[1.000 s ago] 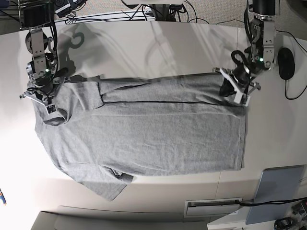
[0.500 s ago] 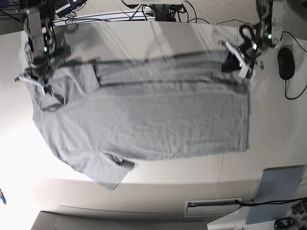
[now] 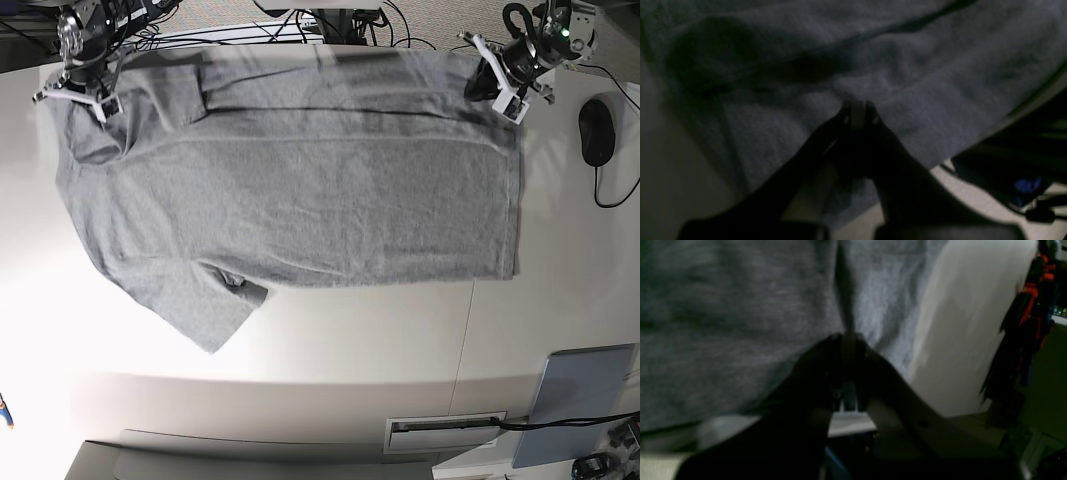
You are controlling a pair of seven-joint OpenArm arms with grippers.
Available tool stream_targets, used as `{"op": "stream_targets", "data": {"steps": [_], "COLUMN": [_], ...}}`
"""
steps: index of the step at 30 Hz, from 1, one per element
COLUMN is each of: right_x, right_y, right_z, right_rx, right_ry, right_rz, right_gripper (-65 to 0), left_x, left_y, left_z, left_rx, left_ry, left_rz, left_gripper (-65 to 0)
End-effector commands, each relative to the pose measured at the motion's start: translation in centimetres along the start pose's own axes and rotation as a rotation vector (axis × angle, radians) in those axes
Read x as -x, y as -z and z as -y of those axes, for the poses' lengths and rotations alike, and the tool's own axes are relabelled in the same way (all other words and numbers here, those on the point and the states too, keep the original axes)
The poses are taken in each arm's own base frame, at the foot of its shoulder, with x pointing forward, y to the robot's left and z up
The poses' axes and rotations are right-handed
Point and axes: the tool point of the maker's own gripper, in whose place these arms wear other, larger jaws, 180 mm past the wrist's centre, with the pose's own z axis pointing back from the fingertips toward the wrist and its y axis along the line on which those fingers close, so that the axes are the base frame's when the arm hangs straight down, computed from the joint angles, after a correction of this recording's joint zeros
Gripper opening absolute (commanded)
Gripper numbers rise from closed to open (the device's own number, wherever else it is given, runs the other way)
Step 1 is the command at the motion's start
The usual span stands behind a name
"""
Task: Fold the T-shirt properly
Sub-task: 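Release the folded edge and reposition both grippers along the shirt sides, then slide both grippers along the shirt sides and grasp the hem corners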
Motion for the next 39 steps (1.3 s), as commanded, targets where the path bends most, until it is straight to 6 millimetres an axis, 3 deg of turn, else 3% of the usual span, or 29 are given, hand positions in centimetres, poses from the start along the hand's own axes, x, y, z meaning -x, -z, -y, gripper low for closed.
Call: {"op": "stream_targets", "data": {"steps": [1, 4, 8, 11, 16, 19, 21, 23, 25, 31, 35, 39], "right_x": [-0.2, -0.4, -0.7, -1.6, -5.0, -6.7, -8.2, -9.6, -11.1, -14.2, -15.2, -14.9], "right_y": [-0.4, -1.2, -2.2, -3.1, -4.6, -4.3, -4.1, -4.1, -4.1, -4.4, -4.5, -2.4], "right_z": [0.4, 0.7, 2.5, 5.1, 11.1, 12.5, 12.9, 13.5, 14.2, 16.4, 17.5, 17.4], "right_rx": [0.008, 0.015, 0.055, 0.116, 0.272, 0.277, 0.265, 0.261, 0.249, 0.235, 0.255, 0.207], "right_ry": [-0.003, 0.006, 0.025, 0.052, 0.118, 0.115, 0.121, 0.162, 0.213, 0.357, 0.387, 0.461], "right_rz": [0.007, 0.016, 0.032, 0.068, 0.192, 0.23, 0.27, 0.309, 0.353, 0.435, 0.462, 0.436], "right_gripper": [-65.0, -65.0, -65.0, -65.0, -65.0, -63.0, -52.8, -41.1, -35.1, -34.8, -34.8, -34.8], "left_x": [0.3, -0.7, -2.4, -4.4, -8.9, -11.2, -12.5, -13.7, -14.7, -16.6, -17.3, -17.6], "left_y": [-0.6, -1.0, -1.7, -2.6, -4.5, -4.9, -4.9, -4.8, -4.6, -3.5, -2.4, -0.6], "left_z": [-0.4, -0.8, -1.3, -1.9, -3.9, -6.3, -7.4, -8.2, -9.2, -12.7, -13.7, -14.4], "left_rx": [-0.01, -0.026, -0.05, -0.078, -0.15, -0.233, -0.258, -0.271, -0.282, -0.314, -0.275, -0.254], "left_ry": [0.028, 0.042, 0.066, 0.097, 0.085, 0.019, 0.015, 0.011, 0.0, -0.068, -0.092, -0.133], "left_rz": [-0.023, -0.002, 0.04, 0.089, 0.224, 0.298, 0.331, 0.361, 0.384, 0.408, 0.407, 0.381], "left_gripper": [-65.0, -65.0, -65.0, -65.0, -64.4, -46.5, -38.7, -37.7, -37.7, -37.7, -37.7, -37.7]}}
